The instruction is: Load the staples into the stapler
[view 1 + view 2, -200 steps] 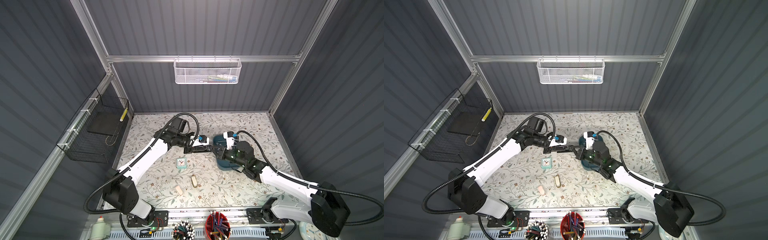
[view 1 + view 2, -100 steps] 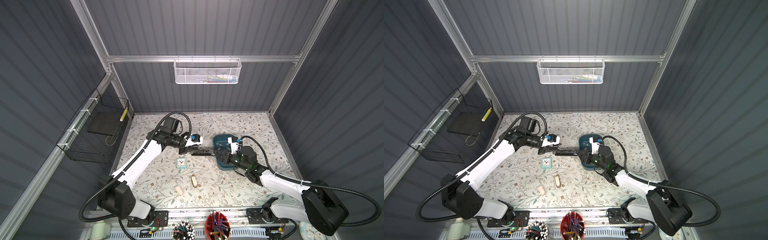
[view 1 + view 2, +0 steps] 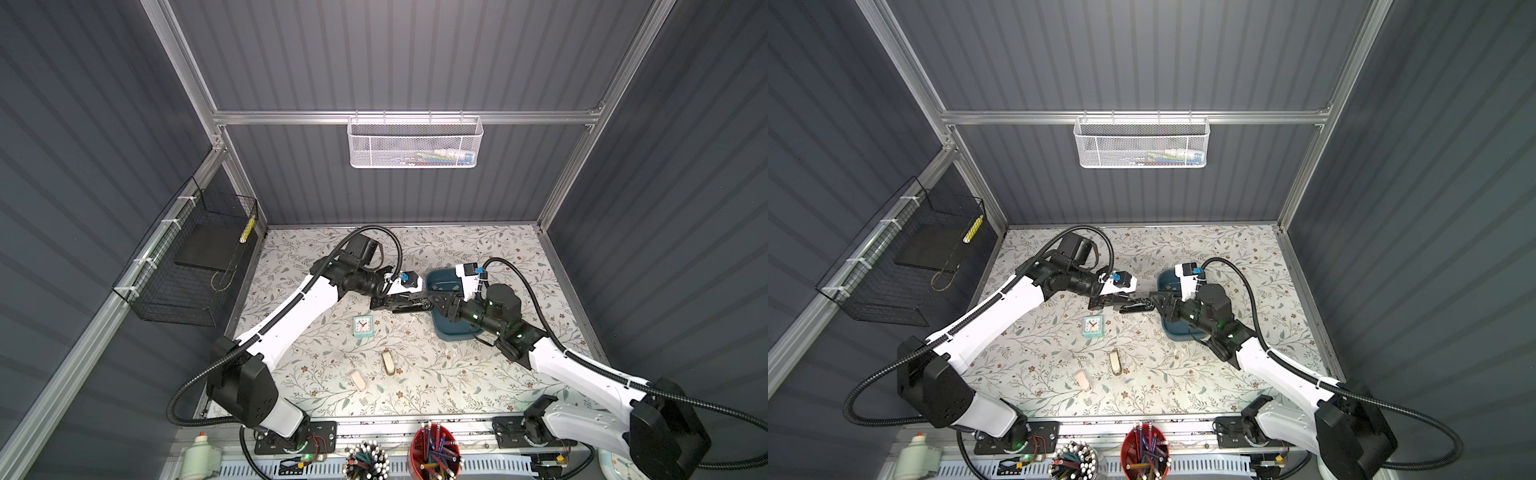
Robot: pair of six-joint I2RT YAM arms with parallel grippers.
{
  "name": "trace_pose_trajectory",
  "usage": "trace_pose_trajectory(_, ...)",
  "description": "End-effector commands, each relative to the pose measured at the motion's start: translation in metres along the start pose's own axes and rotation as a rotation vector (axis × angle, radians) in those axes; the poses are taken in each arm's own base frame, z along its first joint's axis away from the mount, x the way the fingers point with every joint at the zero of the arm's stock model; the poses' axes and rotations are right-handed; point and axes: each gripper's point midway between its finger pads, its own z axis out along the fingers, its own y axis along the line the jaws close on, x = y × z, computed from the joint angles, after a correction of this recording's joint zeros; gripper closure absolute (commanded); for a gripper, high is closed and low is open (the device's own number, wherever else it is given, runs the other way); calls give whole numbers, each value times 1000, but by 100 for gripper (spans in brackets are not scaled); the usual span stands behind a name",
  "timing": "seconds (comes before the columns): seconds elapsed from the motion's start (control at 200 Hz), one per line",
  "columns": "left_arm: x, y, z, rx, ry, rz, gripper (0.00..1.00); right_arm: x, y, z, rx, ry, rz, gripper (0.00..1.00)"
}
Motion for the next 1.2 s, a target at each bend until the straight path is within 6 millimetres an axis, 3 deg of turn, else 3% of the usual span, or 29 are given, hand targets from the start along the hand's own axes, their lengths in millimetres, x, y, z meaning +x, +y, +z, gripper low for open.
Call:
trace_pose_trajectory(0.0,-21,14,-6,-38,-29,31,100,-13,30,-4,-85,-5,-62,59)
trace_pose_trajectory(0.295,-17,16,-2,-32,-16,24,100,-31,45,-18,-48,-38,-308,58)
trace_pose_trajectory(0.465,-22,13,-5,-26,-35,38,100,-31,55,-22,-86,-43,-480,56)
trace_pose_trajectory(0.61,-27,11,-8,-24,-50,51,100,-17,66,-8,-177,66,-535,56)
trace_pose_trajectory(0.76,-29,8,-10,-16,-61,63,100,-5,59,10,-186,145,-537,53)
trace_pose_trajectory(0.97,-35,10,-15,-24,-74,72,100,21,56,15,-244,248,-517,65)
trace_pose_trajectory(1.196,-47,8,-31,-41,-117,89,100,44,42,14,-238,292,-503,63)
